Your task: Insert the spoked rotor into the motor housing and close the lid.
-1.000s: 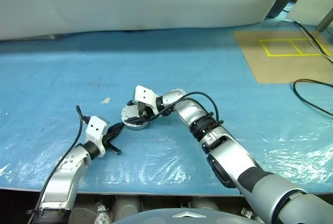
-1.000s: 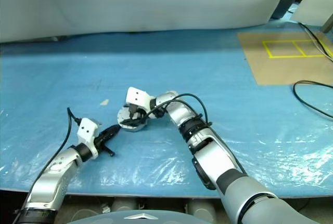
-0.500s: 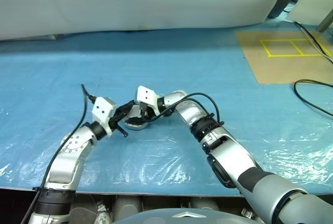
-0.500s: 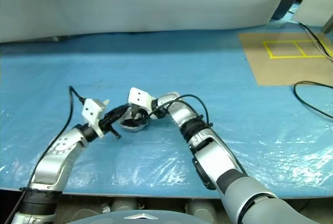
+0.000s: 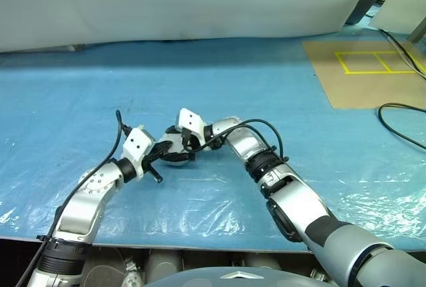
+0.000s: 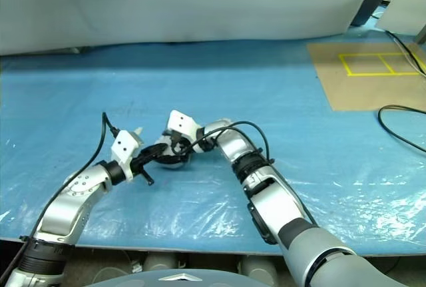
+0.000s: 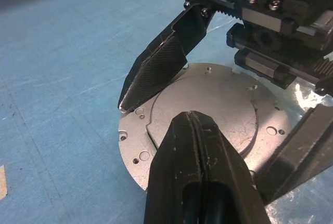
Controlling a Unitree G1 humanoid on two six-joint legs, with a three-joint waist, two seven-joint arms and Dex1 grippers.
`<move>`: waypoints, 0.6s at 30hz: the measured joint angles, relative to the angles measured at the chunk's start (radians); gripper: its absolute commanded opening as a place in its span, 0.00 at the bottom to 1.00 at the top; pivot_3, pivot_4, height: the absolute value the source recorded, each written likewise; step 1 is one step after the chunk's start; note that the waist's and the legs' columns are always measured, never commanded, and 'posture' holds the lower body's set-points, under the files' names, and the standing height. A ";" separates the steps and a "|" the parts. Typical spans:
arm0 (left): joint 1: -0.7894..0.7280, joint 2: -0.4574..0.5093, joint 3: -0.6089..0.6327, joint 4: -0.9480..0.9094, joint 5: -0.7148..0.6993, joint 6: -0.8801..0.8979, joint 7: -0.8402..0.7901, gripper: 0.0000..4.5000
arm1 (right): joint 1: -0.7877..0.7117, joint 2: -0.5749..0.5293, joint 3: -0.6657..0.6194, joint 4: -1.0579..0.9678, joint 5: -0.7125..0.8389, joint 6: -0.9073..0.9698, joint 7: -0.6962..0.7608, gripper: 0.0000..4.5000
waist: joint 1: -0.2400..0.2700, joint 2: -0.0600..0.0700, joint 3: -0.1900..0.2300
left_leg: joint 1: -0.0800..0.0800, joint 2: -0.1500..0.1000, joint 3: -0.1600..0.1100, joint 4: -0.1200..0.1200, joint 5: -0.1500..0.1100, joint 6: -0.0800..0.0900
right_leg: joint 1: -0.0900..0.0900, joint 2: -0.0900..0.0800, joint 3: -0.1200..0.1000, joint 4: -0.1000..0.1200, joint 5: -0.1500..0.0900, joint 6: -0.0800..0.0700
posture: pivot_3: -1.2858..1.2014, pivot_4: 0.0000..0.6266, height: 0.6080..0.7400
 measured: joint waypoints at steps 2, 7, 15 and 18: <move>0.004 0.000 0.002 -0.001 -0.002 0.000 -0.001 0.00 | 0.017 -0.012 0.000 -0.012 0.008 -0.037 0.029 1.00 | 0.001 0.000 0.000 | -0.002 0.000 0.000 0.000 0.000 0.000 | -0.001 0.000 0.000 0.000 0.000 0.000 | 0.52 0.24 1.00; 0.007 -0.010 0.001 -0.005 -0.010 -0.001 -0.001 0.00 | 0.036 -0.050 -0.018 -0.030 0.048 -0.077 0.092 1.00 | 0.009 -0.001 0.001 | -0.004 0.000 0.000 0.000 0.000 0.000 | -0.003 0.000 0.000 0.000 0.000 0.001 | 0.52 0.24 1.00; 0.006 -0.010 0.001 -0.004 -0.012 -0.002 -0.001 0.00 | 0.011 -0.086 -0.100 0.003 0.090 0.054 0.046 1.00 | 0.009 -0.002 0.001 | -0.004 0.000 0.000 0.000 0.000 0.000 | -0.003 0.001 -0.001 0.000 0.000 0.001 | 0.52 0.24 1.00; 0.006 -0.010 0.001 -0.004 -0.012 -0.004 -0.001 0.00 | 0.008 -0.082 -0.142 -0.001 0.133 0.221 0.026 1.00 | 0.011 -0.002 0.001 | -0.003 0.000 0.000 0.000 0.000 0.000 | -0.002 0.001 -0.001 0.000 0.000 0.000 | 0.52 0.24 1.00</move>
